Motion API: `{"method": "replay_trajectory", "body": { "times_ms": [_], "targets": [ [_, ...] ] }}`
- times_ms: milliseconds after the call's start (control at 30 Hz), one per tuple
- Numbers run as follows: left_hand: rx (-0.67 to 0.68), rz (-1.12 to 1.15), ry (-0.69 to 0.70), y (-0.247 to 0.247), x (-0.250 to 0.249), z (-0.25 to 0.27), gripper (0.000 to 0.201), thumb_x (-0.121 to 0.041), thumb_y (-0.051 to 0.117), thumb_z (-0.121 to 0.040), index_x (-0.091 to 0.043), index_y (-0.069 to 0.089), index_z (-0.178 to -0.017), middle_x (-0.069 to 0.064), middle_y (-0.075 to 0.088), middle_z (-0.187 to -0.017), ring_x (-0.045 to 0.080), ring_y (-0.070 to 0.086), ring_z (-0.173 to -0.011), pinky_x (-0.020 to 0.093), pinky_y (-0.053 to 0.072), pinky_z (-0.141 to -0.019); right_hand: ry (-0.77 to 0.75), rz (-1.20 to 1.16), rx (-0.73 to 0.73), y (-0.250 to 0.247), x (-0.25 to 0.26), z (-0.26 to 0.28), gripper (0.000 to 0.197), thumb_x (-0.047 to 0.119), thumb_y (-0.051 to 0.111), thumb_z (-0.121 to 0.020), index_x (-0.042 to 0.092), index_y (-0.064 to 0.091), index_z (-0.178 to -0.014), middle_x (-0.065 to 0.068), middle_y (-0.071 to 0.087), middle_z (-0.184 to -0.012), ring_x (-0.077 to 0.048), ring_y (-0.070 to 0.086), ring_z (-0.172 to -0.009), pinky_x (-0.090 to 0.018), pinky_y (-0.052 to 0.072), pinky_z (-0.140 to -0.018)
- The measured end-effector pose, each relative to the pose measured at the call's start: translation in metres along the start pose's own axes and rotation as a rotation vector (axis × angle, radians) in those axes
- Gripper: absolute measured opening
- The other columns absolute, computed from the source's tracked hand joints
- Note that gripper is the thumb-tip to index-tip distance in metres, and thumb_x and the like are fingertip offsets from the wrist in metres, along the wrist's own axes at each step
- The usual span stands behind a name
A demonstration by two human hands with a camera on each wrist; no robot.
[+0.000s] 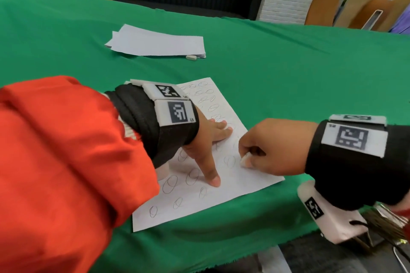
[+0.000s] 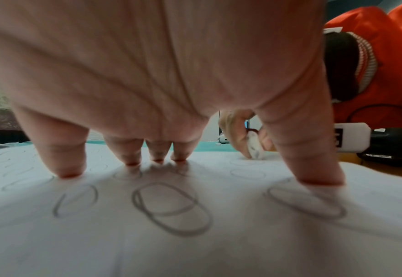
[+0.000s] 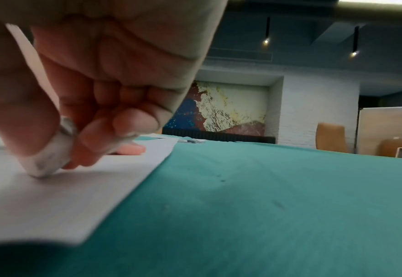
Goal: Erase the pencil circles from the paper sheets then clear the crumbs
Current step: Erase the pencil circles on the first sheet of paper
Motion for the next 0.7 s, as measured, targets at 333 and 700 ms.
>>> {"method": "replay_trajectory", "body": {
  "times_ms": [333, 700],
  "targets": [
    [0.010, 0.000, -0.009, 0.0002, 0.0010, -0.0009, 0.115, -0.066, 0.060, -0.075, -0.028, -0.020, -0.148, -0.013, -0.021, -0.155, 0.008, -0.010, -0.145, 0.040, -0.001, -0.116, 0.047, 0.013, -0.019, -0.0035, -0.0059, -0.0025, 0.016, 0.031, 0.050, -0.091, 0.023, 0.063, -0.093, 0.011, 0.048, -0.065, -0.003, 0.042, -0.059, -0.013, 0.029, -0.052],
    [0.003, -0.020, -0.011, -0.0005, 0.0004, -0.0012, 0.114, -0.066, 0.060, -0.075, -0.028, -0.019, -0.148, -0.014, -0.020, -0.156, 0.008, -0.009, -0.145, 0.039, 0.000, -0.116, 0.090, 0.024, -0.016, -0.0048, -0.0092, -0.0008, 0.016, 0.031, 0.050, -0.090, 0.022, 0.063, -0.092, 0.010, 0.049, -0.067, -0.008, 0.044, -0.062, -0.014, 0.030, -0.053]
  ]
}}
Point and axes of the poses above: each hand's wrist, its own z-axis away from the middle knuckle, its own y-axis out of the palm, x = y × z, the point moved 1 cm from there along -z, towards the middle knuckle
